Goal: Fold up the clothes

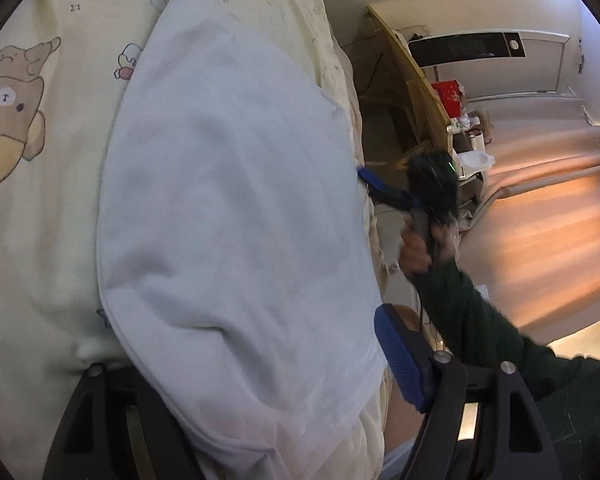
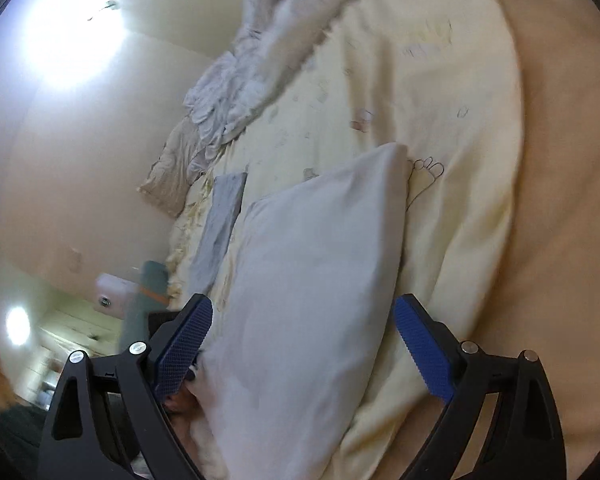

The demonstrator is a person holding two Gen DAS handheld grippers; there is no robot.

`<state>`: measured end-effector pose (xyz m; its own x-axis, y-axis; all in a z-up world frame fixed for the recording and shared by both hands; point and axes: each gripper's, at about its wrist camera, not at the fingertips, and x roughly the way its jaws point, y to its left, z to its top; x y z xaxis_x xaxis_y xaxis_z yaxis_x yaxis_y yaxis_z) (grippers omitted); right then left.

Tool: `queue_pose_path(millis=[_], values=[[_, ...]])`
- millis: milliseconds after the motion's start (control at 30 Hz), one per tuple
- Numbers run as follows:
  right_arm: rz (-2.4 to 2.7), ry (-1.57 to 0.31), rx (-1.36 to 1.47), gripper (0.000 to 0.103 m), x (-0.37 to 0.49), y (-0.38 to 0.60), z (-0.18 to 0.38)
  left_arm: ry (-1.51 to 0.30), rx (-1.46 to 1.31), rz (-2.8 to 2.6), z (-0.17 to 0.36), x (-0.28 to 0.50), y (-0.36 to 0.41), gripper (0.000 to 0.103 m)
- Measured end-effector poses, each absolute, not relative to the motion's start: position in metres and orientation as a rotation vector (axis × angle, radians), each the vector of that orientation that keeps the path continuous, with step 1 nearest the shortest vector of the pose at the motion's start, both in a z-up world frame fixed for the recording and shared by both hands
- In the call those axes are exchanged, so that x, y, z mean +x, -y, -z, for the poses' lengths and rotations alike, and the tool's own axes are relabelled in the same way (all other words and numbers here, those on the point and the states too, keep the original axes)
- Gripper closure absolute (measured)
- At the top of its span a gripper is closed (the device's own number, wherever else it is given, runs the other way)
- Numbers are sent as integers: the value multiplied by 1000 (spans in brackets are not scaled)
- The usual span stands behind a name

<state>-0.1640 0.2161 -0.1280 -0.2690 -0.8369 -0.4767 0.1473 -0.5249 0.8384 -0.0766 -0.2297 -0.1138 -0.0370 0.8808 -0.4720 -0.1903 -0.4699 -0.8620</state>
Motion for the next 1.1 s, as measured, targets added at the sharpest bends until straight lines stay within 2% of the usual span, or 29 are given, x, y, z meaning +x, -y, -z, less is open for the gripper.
queue_pose_path(millis=[133, 267, 500, 733, 867, 933, 967, 1000, 1100], values=[[1866, 849, 1387, 8, -199, -205, 145, 726, -1409, -1684, 113, -73, 227, 27], [1814, 754, 1411, 2, -207, -186, 147, 710, -1410, -1705, 113, -72, 223, 27], [1753, 492, 1470, 2, -170, -128, 142, 711, -1404, -1709, 115, -72, 223, 27], [1736, 641, 1477, 3, -75, -116, 149, 714, -1406, -1717, 114, -73, 221, 27], [1755, 711, 1478, 7, -25, -107, 151, 714, -1416, -1704, 111, -70, 220, 27], [1779, 724, 1492, 16, -9, -102, 154, 696, -1422, -1704, 108, -64, 219, 27], [1824, 741, 1504, 25, -8, -102, 156, 688, -1424, -1712, 106, -61, 217, 27], [1871, 759, 1515, 43, -7, -103, 158, 678, -1430, -1725, 104, -58, 215, 27], [1940, 868, 1542, 69, -7, -108, 167, 643, -1447, -1770, 101, -50, 211, 27]])
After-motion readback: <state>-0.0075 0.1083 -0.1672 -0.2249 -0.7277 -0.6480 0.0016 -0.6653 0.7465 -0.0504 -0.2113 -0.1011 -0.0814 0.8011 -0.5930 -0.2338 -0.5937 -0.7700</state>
